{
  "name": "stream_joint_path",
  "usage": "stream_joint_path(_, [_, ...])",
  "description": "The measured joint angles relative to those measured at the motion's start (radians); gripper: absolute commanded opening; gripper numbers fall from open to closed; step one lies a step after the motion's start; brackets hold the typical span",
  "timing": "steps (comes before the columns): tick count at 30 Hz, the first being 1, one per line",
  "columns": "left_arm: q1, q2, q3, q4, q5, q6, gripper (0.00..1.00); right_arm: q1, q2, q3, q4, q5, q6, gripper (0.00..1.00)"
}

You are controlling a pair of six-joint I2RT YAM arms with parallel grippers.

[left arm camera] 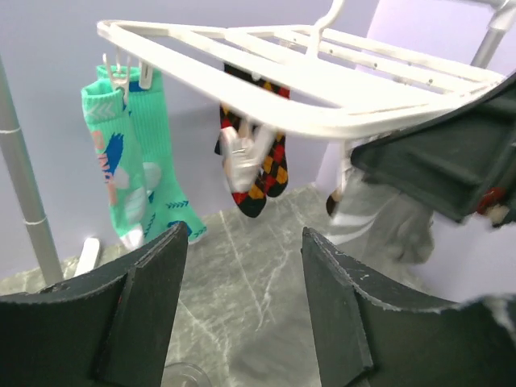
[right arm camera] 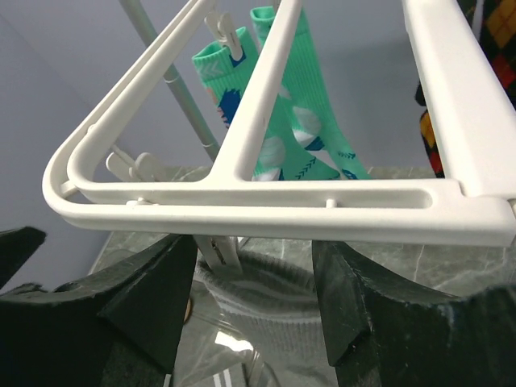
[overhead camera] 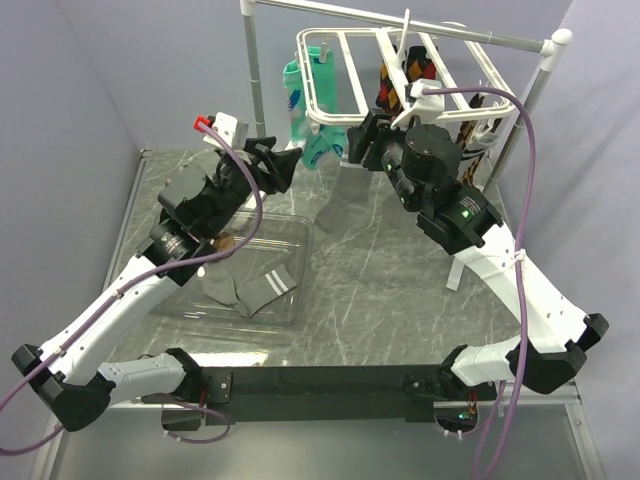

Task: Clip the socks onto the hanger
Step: Clamp the sock onto the hanger, then open the clamp at the hanger.

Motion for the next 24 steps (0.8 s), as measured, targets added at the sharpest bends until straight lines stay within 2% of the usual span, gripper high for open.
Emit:
stream_joint_path(6, [0.177,-0.013,-0.129,0.098,0.309,-0.021,0.63,-0.008,-0.010,-0.009,0.008,-0.011,-0.014,0.65])
stream_joint_path(12, [0.232,0.061,-0.079,0.134,0.518,-0.019,0.60,-0.013,-0.012,-0.010,0.008,-0.024,-0.030,0.64])
stream_joint_path(16, [0.240,0.126,-0.036,0.172,0.611,-0.019,0.60,-0.020,-0.021,-0.016,0.008,-0.032,-0.034,0.65])
stream_joint_path(24, [0.256,0.231,0.030,0.214,0.708,-0.020,0.59,-0.024,-0.032,-0.016,0.008,-0.049,-0.042,0.64])
